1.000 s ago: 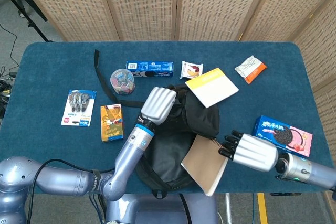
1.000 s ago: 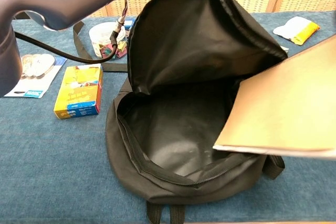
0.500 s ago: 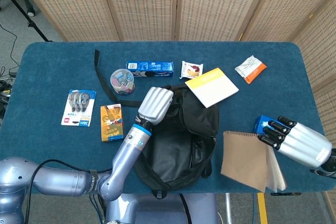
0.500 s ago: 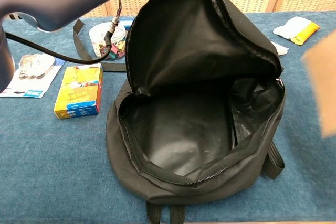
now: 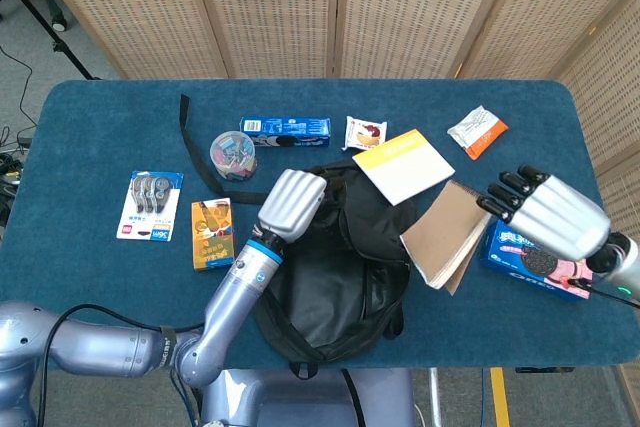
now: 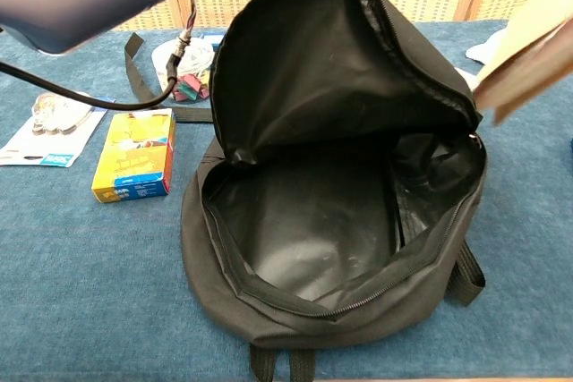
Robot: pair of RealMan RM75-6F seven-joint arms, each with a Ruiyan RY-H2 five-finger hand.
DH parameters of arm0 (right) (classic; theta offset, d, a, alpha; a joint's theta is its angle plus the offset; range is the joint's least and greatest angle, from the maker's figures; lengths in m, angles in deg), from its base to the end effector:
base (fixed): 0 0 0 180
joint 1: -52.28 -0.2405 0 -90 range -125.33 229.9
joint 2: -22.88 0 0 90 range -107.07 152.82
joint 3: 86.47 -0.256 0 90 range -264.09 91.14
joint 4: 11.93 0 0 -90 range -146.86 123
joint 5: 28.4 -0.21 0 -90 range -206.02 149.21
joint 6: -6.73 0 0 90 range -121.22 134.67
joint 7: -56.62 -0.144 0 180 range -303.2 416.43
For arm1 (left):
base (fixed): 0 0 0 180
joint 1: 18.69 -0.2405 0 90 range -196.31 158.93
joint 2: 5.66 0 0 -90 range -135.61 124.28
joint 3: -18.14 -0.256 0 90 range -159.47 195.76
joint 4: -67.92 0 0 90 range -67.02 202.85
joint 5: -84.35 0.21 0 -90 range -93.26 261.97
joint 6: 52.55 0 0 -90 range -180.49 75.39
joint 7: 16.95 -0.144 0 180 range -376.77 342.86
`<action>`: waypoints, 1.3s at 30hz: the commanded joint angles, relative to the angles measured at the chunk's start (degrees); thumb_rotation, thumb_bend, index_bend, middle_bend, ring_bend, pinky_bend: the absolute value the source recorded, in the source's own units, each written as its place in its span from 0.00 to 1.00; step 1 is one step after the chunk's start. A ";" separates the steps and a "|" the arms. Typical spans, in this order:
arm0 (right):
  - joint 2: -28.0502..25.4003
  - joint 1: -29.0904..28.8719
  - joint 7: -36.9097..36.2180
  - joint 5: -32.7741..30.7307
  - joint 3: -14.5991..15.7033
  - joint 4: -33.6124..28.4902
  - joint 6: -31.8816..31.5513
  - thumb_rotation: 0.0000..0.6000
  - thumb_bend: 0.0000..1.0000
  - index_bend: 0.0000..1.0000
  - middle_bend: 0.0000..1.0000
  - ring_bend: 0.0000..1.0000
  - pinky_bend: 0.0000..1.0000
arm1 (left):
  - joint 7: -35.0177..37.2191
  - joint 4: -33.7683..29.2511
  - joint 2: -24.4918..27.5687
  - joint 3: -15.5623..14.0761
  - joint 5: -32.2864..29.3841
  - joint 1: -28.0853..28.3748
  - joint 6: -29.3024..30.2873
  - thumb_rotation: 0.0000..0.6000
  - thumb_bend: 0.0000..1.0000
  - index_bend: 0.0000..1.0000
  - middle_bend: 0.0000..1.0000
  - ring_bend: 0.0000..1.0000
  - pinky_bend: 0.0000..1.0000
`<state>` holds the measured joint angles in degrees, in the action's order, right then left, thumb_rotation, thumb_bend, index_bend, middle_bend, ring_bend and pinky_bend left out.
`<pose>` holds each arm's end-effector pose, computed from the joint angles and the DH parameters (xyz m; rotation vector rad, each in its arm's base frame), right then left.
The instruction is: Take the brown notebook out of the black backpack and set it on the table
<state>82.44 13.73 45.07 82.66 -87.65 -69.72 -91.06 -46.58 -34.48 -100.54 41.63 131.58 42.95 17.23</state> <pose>-0.2000 -0.3346 0.2395 1.9722 0.2402 1.1805 0.0473 0.3333 0.0054 -1.7579 -1.0298 -1.4166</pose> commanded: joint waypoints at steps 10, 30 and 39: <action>13.63 -4.46 7.77 -13.96 -6.72 3.14 16.19 1.00 0.85 0.66 0.65 0.56 0.69 | 0.27 -2.70 1.59 -0.20 0.84 -0.72 -0.24 1.00 0.55 0.75 0.57 0.41 0.57; -6.22 4.72 38.51 -25.94 -6.09 -12.49 26.13 1.00 0.04 0.05 0.00 0.00 0.00 | 1.94 -8.96 2.31 -1.09 3.03 -1.59 -0.61 1.00 0.43 0.75 0.55 0.41 0.56; -10.15 14.93 26.51 -24.60 -4.96 -16.10 13.70 1.00 0.00 0.05 0.00 0.00 0.00 | 11.10 -21.42 11.94 -3.90 6.31 -7.00 -6.23 1.00 0.00 0.02 0.00 0.00 0.28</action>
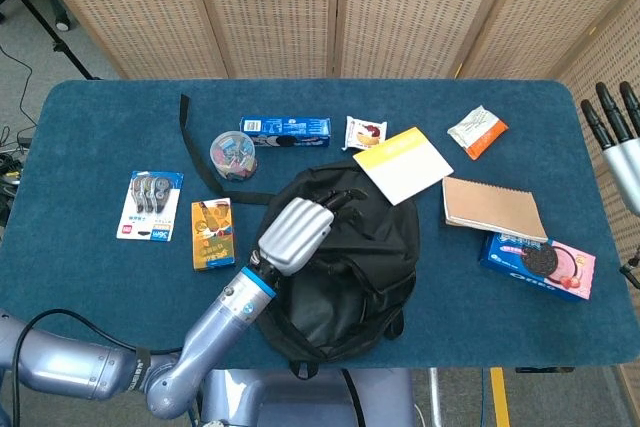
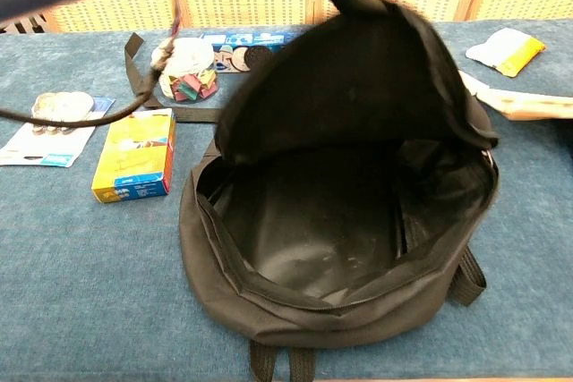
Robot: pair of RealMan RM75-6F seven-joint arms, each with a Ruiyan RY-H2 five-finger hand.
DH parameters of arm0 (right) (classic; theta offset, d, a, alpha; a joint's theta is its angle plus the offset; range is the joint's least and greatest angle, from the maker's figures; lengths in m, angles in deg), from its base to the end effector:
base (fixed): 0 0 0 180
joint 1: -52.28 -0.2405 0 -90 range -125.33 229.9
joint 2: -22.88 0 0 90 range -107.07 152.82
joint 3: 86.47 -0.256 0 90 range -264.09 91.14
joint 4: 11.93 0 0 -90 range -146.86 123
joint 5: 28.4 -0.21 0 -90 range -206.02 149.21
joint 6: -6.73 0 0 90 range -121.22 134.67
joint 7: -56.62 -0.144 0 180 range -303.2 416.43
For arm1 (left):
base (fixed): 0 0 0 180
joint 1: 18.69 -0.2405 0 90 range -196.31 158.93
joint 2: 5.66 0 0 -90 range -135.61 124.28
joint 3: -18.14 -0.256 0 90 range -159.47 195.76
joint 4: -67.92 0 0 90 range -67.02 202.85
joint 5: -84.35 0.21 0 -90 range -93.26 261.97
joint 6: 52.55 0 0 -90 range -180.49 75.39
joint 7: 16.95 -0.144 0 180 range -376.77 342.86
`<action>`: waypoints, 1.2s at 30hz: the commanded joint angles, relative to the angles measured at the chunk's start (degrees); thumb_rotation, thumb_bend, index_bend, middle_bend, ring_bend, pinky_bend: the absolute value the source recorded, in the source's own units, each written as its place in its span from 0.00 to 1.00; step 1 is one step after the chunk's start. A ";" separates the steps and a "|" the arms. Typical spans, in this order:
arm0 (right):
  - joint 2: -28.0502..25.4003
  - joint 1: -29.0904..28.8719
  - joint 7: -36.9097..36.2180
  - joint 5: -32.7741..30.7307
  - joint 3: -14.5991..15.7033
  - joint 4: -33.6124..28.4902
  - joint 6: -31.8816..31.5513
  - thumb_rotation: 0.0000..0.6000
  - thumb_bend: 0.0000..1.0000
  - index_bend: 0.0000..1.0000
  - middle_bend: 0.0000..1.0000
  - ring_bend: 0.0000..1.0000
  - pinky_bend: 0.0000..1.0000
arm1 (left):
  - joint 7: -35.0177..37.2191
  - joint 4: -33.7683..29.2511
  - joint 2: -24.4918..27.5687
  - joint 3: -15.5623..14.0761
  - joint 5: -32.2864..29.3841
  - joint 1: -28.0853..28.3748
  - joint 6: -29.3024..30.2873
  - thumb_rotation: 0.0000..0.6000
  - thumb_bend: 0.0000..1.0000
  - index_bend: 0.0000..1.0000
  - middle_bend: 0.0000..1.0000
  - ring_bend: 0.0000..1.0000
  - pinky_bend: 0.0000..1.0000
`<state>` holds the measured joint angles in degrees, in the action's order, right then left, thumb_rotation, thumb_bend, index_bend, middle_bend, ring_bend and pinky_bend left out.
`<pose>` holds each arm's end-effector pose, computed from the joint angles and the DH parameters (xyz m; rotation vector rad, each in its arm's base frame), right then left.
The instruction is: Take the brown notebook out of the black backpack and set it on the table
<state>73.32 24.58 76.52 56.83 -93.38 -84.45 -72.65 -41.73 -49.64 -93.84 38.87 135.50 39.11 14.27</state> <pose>-0.2682 -0.3291 0.2991 1.5279 0.0857 0.4857 0.0503 0.2836 0.0266 -1.9153 -1.1676 -1.5090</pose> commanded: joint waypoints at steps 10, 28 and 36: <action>2.52 9.44 -9.46 2.93 2.22 -3.28 -9.50 1.00 0.00 0.05 0.00 0.00 0.00 | 7.65 -7.85 12.12 -5.91 16.06 -10.91 3.10 1.00 0.00 0.00 0.00 0.00 0.20; 9.38 18.76 -17.15 3.50 4.27 -4.71 -16.35 1.00 0.00 0.02 0.00 0.00 0.00 | 32.88 12.71 22.38 -21.33 38.15 -34.53 21.54 1.00 0.00 0.00 0.00 0.00 0.13; 11.70 23.30 -18.44 5.43 6.11 -10.91 -20.51 1.00 0.00 0.02 0.00 0.00 0.00 | 33.74 20.88 22.96 -28.40 37.47 -46.83 29.14 1.00 0.00 0.00 0.00 0.00 0.01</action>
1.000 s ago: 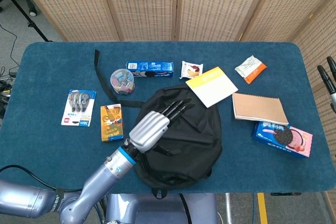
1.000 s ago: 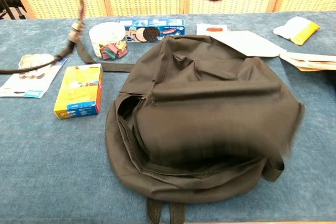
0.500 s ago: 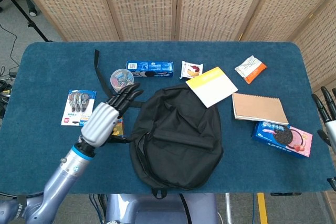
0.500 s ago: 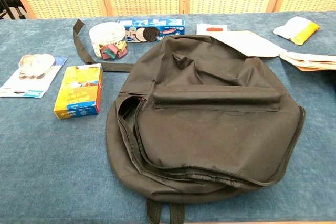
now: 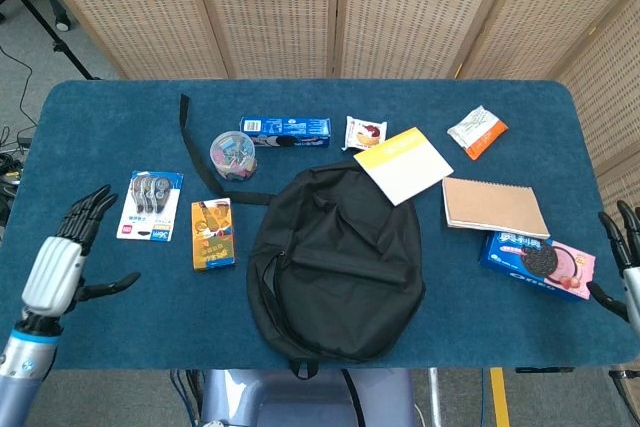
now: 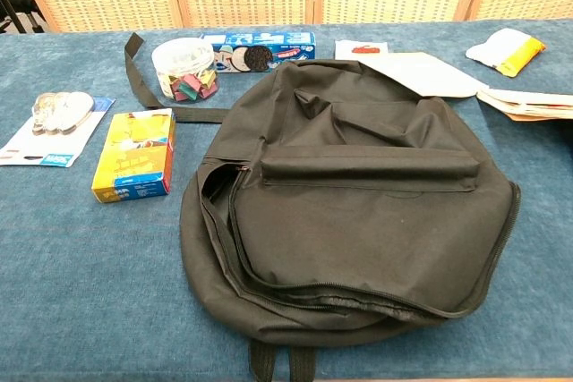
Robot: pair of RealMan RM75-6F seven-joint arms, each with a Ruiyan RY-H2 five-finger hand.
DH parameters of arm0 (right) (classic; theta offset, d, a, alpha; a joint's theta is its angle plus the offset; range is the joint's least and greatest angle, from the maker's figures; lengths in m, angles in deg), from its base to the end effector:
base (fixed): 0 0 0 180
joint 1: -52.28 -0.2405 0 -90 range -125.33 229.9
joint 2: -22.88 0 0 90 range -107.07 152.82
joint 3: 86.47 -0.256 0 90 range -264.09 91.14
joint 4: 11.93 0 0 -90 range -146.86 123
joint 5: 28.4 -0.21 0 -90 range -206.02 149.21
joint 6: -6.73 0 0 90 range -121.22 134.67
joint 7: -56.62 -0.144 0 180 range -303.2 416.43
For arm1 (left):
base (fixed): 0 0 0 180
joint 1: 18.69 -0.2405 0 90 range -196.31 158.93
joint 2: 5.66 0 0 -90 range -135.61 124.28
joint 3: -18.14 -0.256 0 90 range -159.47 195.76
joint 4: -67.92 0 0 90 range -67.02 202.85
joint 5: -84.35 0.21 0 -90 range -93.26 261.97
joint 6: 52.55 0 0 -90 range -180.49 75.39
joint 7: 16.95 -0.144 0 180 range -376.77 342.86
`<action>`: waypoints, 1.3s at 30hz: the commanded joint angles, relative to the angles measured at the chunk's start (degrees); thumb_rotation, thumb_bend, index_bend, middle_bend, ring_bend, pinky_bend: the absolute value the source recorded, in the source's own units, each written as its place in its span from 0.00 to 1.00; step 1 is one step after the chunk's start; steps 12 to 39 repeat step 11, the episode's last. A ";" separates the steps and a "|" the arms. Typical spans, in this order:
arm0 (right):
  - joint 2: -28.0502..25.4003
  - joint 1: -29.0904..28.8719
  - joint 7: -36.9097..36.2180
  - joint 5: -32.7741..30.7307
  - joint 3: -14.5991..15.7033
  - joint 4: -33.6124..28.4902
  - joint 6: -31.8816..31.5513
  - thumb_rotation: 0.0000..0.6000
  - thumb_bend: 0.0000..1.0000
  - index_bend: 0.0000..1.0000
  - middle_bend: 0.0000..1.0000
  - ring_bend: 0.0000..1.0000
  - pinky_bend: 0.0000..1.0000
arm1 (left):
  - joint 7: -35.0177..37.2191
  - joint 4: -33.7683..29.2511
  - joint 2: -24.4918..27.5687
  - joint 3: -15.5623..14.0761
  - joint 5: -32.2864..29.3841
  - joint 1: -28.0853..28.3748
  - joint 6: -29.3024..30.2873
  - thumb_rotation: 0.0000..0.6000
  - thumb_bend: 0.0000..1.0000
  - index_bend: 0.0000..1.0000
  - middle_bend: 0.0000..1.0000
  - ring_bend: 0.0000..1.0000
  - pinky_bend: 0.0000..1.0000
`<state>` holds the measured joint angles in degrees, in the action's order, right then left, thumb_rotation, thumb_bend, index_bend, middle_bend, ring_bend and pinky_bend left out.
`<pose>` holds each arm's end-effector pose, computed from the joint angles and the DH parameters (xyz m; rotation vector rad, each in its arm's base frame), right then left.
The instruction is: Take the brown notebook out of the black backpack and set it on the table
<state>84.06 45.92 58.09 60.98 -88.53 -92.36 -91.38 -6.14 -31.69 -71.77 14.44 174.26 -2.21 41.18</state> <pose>-0.3221 -0.1860 0.2208 1.4025 -0.4790 0.8814 -0.2385 0.2068 0.1417 -1.4265 -1.0117 -1.3682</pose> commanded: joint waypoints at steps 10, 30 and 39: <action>2.51 7.27 8.75 2.52 3.94 -13.05 -3.46 1.00 0.00 0.02 0.00 0.00 0.00 | -10.72 -2.03 4.65 -6.15 -2.22 -11.02 1.70 1.00 0.00 0.00 0.00 0.00 0.00; 2.71 7.55 8.24 2.41 3.97 -13.35 -3.42 1.00 0.00 0.02 0.00 0.00 0.00 | -10.97 -2.00 4.75 -5.99 -2.10 -11.21 1.67 1.00 0.00 0.00 0.00 0.00 0.00; 2.71 7.55 8.24 2.41 3.97 -13.35 -3.42 1.00 0.00 0.02 0.00 0.00 0.00 | -10.97 -2.00 4.75 -5.99 -2.10 -11.21 1.67 1.00 0.00 0.00 0.00 0.00 0.00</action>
